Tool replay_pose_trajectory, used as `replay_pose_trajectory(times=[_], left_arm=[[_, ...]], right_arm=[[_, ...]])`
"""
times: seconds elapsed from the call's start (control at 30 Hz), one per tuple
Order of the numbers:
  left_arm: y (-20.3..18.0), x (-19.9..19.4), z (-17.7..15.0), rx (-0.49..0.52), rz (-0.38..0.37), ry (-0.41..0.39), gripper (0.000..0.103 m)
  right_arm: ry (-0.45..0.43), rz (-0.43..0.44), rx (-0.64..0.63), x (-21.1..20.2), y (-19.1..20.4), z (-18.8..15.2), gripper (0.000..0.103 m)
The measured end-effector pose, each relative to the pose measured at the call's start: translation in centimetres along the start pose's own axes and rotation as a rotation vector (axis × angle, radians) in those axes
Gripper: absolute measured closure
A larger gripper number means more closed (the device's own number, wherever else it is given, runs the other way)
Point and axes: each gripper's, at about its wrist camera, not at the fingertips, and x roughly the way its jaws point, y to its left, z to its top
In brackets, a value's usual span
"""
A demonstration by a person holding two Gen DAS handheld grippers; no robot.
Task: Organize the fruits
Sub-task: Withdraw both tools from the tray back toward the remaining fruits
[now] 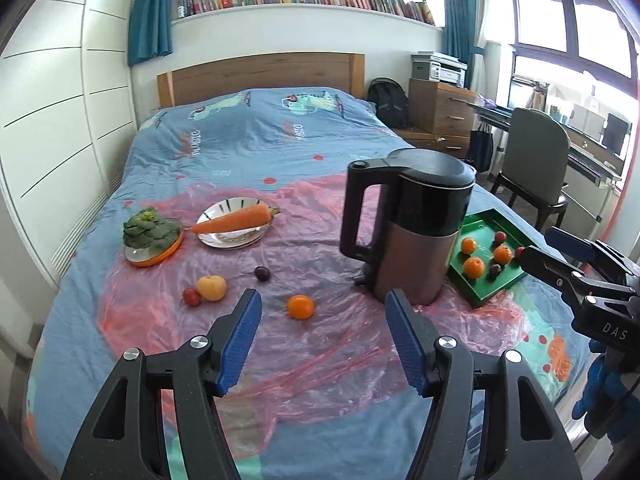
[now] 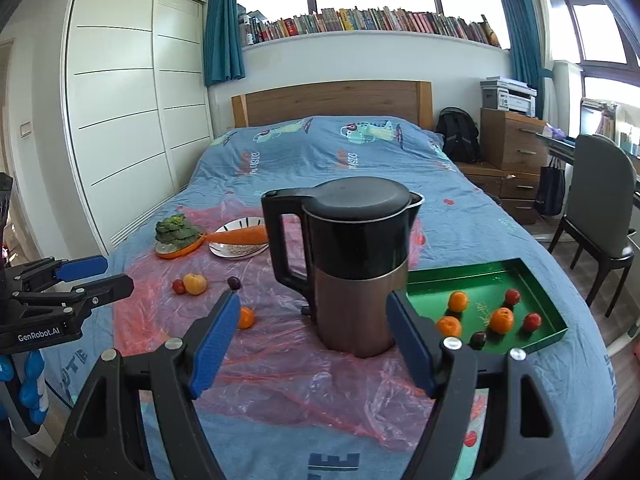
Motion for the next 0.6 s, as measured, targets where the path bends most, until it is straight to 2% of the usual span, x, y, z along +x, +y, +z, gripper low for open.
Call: replay_pose_trajectory(times=[0.13,0.33,0.43,0.6], left_arm=[[3.3,-0.3,-1.8,-0.035,0.060,0.011,0.044],[8.1,0.4,-4.7,-0.097,0.109,0.033,0.044],[10.3,1.7,-6.2,-0.107,0.143,0.044,0.044],[14.5,5.0,-8.2,-0.186,0.169,0.079,0.044]], right_arm=[[0.025,0.058,-0.018,1.6,2.9,-0.6,0.000],[0.089,0.121,-0.063,4.9,6.8,-1.9,0.000],[0.127,0.146,-0.064,7.4,8.2,-2.6,0.000],[0.177,0.160,-0.064,11.5,9.6,-3.9,0.000]])
